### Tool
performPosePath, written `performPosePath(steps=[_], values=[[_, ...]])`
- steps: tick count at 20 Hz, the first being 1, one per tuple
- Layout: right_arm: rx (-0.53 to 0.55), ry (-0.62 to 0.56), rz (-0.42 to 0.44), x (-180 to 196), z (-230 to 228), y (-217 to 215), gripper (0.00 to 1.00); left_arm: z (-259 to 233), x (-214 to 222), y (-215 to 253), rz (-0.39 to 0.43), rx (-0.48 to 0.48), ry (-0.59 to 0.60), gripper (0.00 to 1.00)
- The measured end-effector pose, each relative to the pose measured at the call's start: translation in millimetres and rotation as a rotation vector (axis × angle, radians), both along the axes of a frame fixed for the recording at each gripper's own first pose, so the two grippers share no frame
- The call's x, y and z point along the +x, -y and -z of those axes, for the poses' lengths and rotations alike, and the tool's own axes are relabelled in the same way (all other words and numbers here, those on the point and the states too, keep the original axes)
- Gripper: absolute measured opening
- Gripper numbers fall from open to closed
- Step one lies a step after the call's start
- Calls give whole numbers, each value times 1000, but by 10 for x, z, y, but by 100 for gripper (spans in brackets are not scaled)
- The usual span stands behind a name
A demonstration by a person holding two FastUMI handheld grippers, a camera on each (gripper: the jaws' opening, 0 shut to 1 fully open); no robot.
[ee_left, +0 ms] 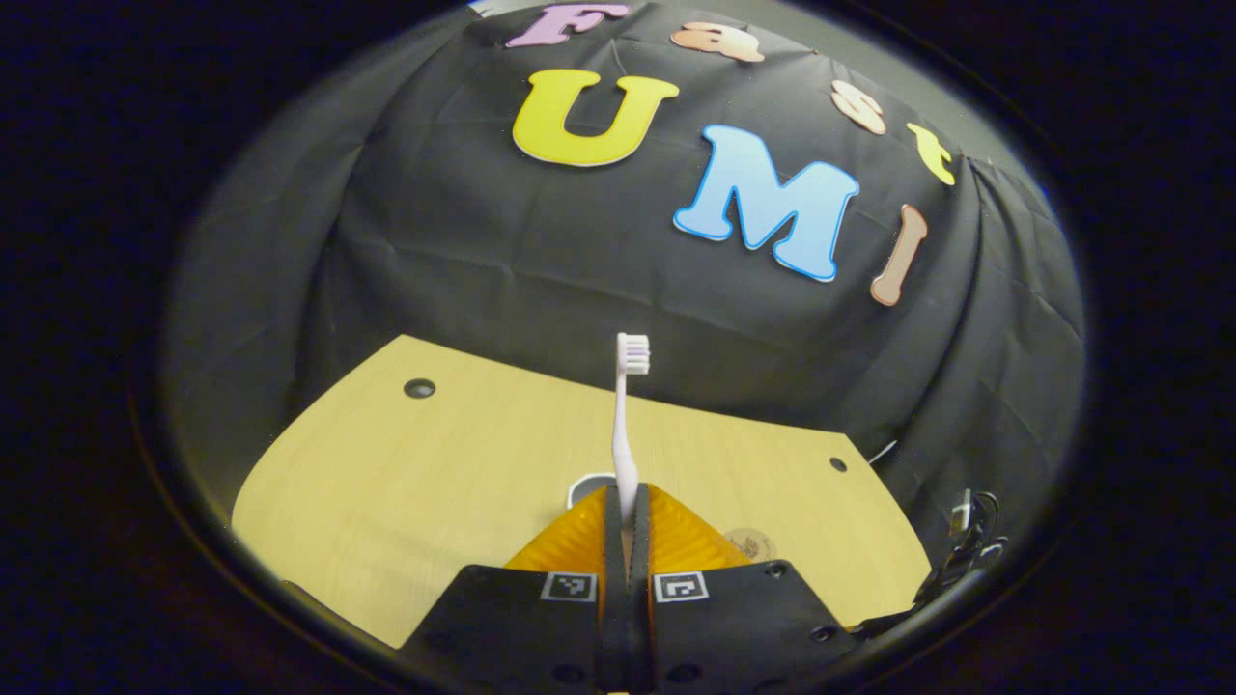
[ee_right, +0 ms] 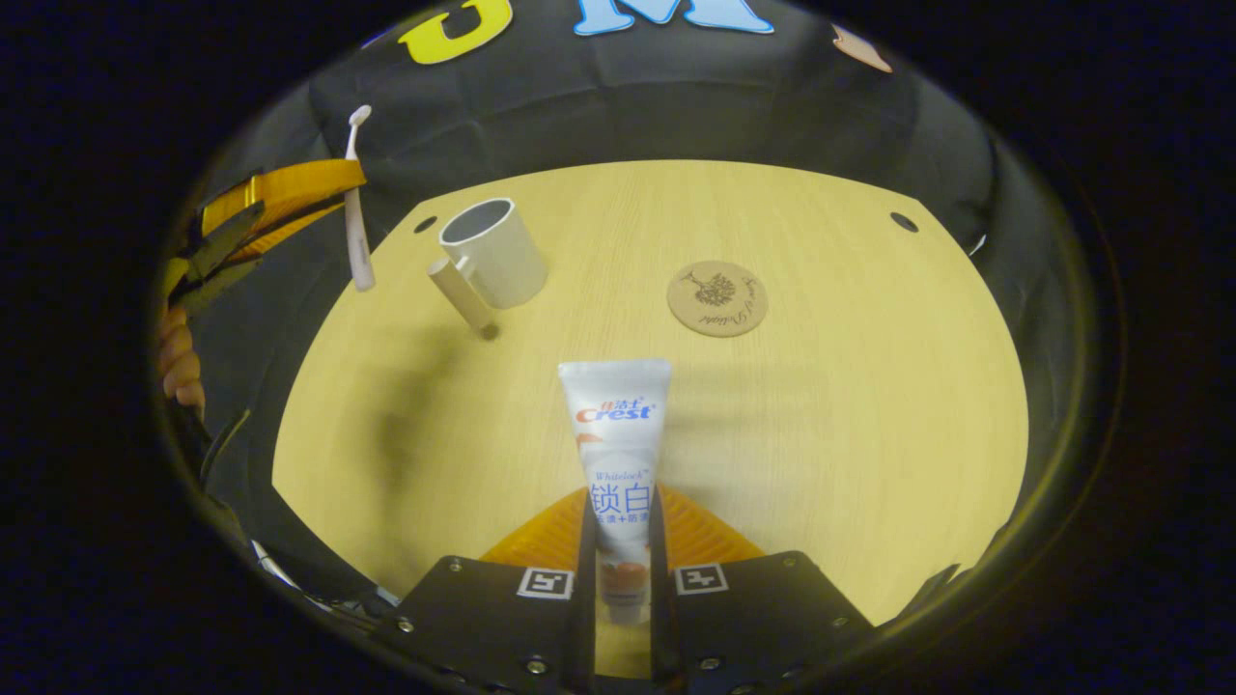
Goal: Put the toothbrush and toothpaste on the desktop into the cup, then pick up the cup and place it on the coaster on the desktop.
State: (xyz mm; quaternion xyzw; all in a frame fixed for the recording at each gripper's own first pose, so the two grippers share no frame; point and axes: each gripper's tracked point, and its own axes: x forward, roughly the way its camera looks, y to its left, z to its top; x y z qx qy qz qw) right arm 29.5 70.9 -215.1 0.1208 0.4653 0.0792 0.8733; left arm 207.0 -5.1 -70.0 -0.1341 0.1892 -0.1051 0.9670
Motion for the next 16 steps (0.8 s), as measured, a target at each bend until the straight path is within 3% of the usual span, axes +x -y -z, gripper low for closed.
performPosePath(steps=[6,9,10,11,15,16], values=[[16,10,50,52,-48,61,23,-99,521,46,13,-28,131,7],[27,29,70,94,-135,84,23,24,723,69,21,-52,144,7],[27,32,74,119,-159,86,27,67,792,79,25,-57,145,7],[28,36,78,124,-195,93,23,118,848,78,28,-64,147,7],[40,79,93,237,-320,88,27,342,1019,73,35,-68,143,7],[37,93,92,278,-351,88,23,421,1053,88,39,-61,134,7]])
